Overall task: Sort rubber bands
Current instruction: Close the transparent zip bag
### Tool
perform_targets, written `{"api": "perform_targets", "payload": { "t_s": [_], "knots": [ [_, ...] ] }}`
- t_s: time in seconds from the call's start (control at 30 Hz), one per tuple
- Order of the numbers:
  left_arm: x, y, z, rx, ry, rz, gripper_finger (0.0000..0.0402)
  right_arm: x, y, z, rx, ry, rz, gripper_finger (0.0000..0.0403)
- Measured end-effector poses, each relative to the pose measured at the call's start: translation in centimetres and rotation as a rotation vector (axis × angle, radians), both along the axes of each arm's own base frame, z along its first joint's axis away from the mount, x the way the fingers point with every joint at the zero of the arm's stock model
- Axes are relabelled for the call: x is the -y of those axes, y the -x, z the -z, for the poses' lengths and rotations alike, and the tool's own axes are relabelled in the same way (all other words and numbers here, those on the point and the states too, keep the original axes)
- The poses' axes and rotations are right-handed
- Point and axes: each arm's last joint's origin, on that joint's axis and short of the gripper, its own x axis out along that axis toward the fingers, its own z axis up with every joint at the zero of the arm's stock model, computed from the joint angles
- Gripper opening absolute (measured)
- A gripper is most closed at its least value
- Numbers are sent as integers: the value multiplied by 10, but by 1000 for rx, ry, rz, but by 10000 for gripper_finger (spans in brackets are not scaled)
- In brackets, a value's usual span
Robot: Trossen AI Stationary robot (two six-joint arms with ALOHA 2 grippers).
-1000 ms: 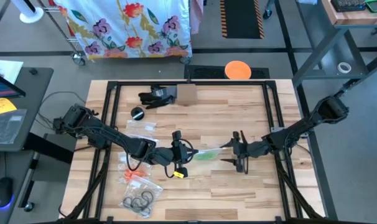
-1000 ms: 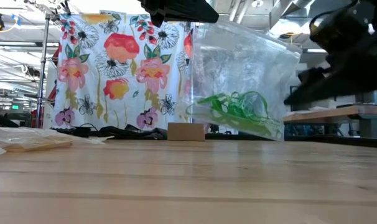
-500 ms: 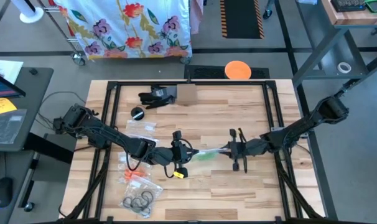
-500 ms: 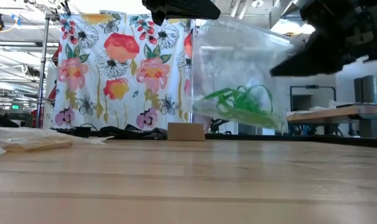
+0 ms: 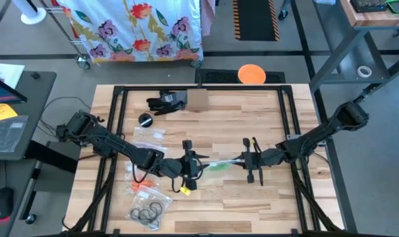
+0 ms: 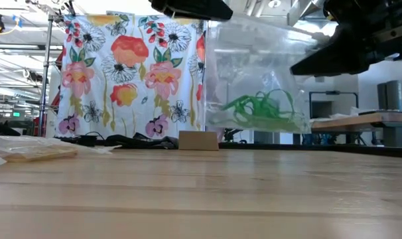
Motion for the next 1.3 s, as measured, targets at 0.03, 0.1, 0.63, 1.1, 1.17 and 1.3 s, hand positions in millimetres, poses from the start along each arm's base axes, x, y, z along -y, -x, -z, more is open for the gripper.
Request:
{"api": "perform_targets", "payload": {
  "t_s": [0.03, 0.1, 0.63, 1.1, 1.17, 1.3],
  "knots": [
    [2, 0, -2, 16, -14, 10, 140, 0, 0, 0, -4, -5, 4, 1],
    [6, -1, -10, 98, 3, 24, 166, 2, 0, 1, -12, -15, 17, 0],
    [-10, -71, -39, -172, 89, -45, 240, 5, -5, -1, -83, -23, 50, 0],
    [-41, -90, -13, -356, 275, -34, 240, 4, -5, -1, -94, -22, 50, 0],
    [-41, -90, -14, -349, 278, -32, 240, 5, -5, -1, -94, -22, 53, 0],
    [-39, -89, -13, -378, 304, 24, 237, 6, -5, -1, -95, -22, 60, 0]
  ]
}}
